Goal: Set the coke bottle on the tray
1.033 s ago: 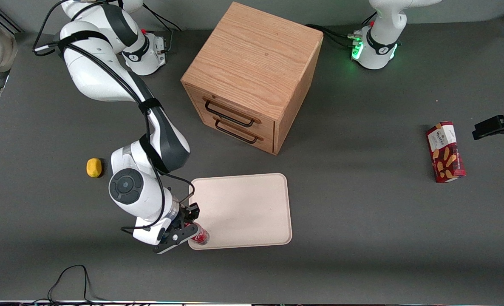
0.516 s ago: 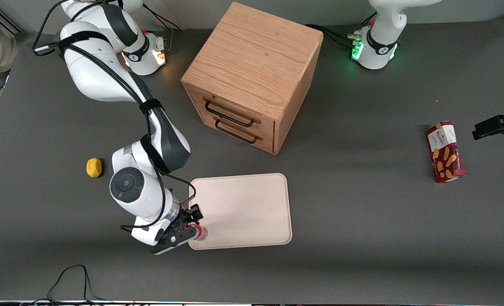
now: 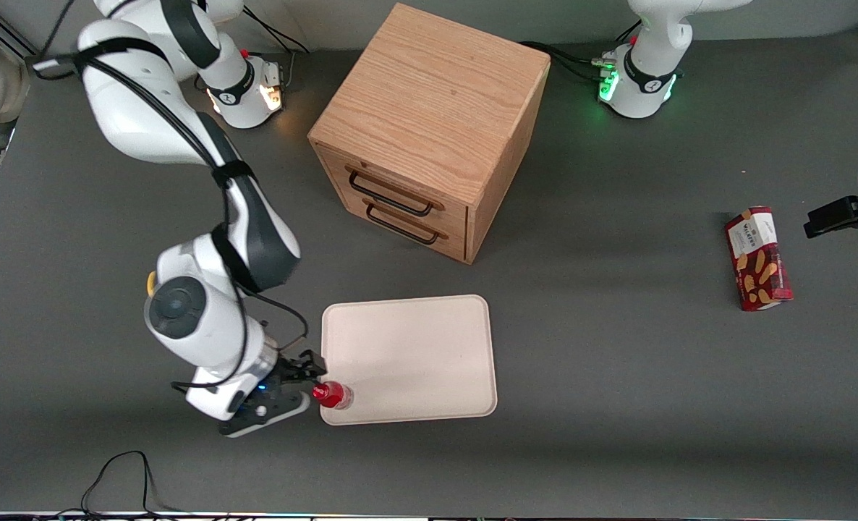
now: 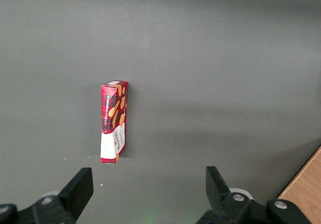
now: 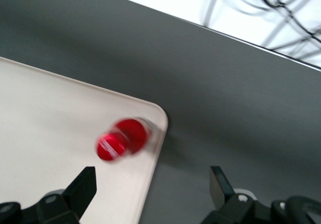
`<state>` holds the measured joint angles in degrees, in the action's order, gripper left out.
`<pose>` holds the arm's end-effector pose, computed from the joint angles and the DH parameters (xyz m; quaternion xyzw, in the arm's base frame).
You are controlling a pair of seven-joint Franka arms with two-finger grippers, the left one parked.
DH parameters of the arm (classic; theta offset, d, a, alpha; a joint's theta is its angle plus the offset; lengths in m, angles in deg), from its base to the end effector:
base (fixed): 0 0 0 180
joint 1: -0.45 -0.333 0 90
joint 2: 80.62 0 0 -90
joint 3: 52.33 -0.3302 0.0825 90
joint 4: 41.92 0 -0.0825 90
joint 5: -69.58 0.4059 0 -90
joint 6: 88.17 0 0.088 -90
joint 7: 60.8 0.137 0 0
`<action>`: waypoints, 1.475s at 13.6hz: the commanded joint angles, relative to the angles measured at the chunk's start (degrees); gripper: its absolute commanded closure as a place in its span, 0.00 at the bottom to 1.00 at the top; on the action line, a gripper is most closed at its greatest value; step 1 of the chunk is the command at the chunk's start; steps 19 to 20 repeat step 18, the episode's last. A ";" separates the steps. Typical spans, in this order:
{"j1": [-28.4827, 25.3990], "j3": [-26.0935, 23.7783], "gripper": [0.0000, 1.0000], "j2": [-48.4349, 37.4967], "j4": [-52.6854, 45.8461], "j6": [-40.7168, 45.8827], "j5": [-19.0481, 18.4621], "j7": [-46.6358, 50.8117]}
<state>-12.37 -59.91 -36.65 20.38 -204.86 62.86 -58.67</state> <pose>0.7756 0.2432 0.3631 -0.9831 -0.1568 -0.0938 0.0078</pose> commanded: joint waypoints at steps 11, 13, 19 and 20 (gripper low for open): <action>2.01 17.52 0.00 -50.57 46.97 11.57 7.61 0.06; 2.10 17.69 0.00 -50.56 44.33 15.51 7.25 0.33; 2.19 17.60 0.00 -49.78 40.45 21.07 5.23 0.94; 2.19 17.60 0.00 -49.78 40.45 21.07 5.23 0.94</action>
